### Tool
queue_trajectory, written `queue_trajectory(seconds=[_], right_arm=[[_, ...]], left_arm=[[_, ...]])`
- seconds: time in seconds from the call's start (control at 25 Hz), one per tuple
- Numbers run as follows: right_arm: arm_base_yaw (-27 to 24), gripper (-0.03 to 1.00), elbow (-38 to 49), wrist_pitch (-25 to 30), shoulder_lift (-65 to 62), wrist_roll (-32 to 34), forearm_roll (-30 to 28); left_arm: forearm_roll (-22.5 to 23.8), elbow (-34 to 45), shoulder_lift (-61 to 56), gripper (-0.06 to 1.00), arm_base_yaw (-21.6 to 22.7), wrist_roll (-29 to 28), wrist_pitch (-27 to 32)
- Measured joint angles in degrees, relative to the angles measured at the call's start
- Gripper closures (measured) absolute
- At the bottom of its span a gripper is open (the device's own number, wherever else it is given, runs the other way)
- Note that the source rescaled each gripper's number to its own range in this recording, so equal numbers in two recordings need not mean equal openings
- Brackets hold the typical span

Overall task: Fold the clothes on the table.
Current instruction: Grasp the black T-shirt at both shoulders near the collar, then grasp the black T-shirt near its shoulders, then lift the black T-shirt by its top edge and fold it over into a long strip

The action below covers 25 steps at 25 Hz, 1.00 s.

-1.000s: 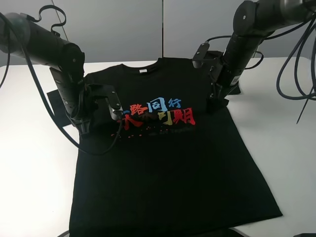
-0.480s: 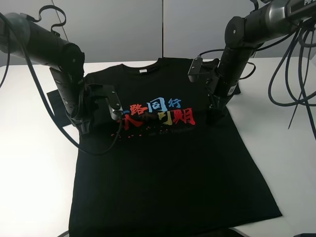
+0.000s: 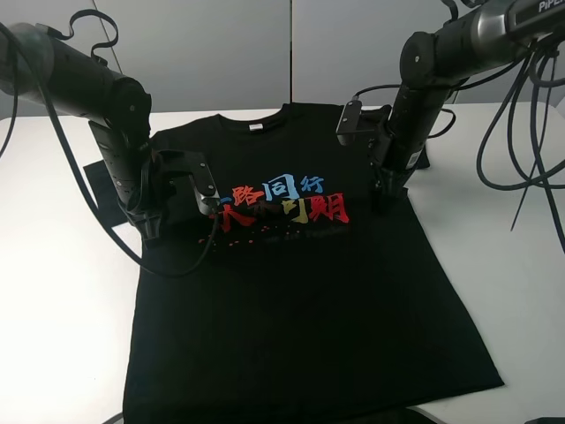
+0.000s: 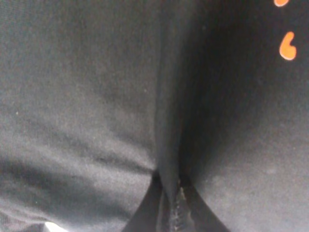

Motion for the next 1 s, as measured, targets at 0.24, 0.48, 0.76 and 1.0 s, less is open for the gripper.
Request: queue_trajectory(seconds=[0.24,0.48,0.76,1.0], right_arm=[[0.0,0.85,-0.2,2.0,0.4,0.0,-0.1],[0.1,0.96,-0.3,5.1,0.4,0.0,0.2],[4.2,0.97,0.2,7.7,-1.4,-0.1,0.0],[5.6,0.97,0.3,8.0,-6.2,3.3,-4.2]], left_arm=[[0.1,0.0,0.0,0.94,0.0,0.0,-0.1],[0.2,0.0,0.0,0.94,0.0,0.0,-0.2],[0.2,0.0,0.0,0.94,0.0,-0.4,-0.2],[0.4,0.1,-0.7,0.94,0.0,-2.8,-1.3]])
